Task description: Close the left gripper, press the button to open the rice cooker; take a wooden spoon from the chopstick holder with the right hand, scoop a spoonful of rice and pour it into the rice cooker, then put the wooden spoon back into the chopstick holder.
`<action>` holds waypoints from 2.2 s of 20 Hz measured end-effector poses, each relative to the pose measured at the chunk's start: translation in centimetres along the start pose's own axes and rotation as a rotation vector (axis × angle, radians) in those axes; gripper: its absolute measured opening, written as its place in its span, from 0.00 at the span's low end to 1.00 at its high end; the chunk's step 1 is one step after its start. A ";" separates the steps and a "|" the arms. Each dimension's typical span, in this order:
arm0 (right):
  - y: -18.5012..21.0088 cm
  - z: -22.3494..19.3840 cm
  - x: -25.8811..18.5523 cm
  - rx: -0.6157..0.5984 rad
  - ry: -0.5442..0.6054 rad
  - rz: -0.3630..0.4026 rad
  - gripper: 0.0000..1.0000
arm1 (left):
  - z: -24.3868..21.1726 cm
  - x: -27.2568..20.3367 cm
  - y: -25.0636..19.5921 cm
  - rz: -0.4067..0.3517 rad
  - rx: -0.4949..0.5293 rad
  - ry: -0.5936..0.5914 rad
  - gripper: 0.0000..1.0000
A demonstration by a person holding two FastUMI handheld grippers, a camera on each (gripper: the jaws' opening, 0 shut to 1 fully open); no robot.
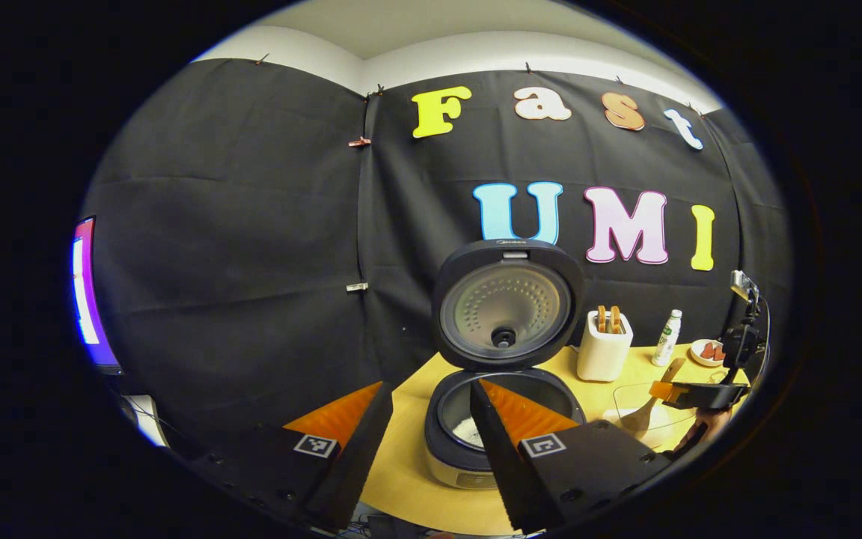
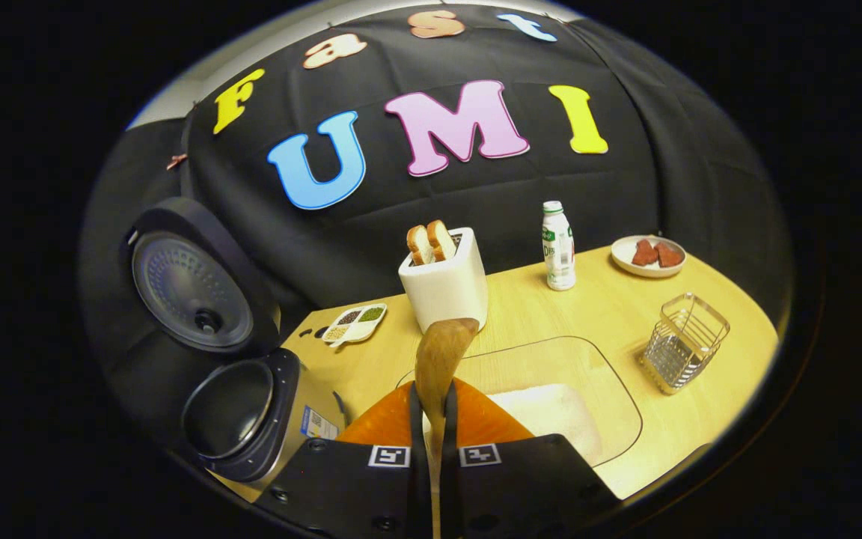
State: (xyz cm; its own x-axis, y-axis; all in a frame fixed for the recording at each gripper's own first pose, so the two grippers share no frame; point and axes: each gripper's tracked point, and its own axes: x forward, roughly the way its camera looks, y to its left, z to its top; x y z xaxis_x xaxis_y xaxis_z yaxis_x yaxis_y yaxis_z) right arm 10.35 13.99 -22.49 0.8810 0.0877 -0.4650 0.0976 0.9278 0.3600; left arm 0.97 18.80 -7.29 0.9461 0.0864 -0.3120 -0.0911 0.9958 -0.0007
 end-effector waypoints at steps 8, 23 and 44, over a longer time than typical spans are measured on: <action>-3.4 1.3 0.0 0.319 0.023 -0.033 0.09 | 0.8 -0.3 -1.1 -0.013 0.010 -0.027 0.75; -1.4 7.8 -1.0 0.413 -0.055 0.014 0.09 | 1.1 -0.2 -1.2 -0.015 0.010 -0.039 0.75; 21.4 5.6 -4.9 -0.157 -0.057 0.458 0.09 | 1.0 -0.4 1.4 0.031 -0.060 -0.065 0.75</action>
State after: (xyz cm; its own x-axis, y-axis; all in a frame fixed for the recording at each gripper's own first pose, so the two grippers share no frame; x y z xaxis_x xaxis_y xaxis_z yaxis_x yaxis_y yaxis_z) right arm 10.70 31.36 -7.98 0.8414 0.4836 -0.2411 -0.3730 0.8426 0.3884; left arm 0.80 20.23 -6.19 0.9606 0.1204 -0.2507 -0.1369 0.9893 -0.0494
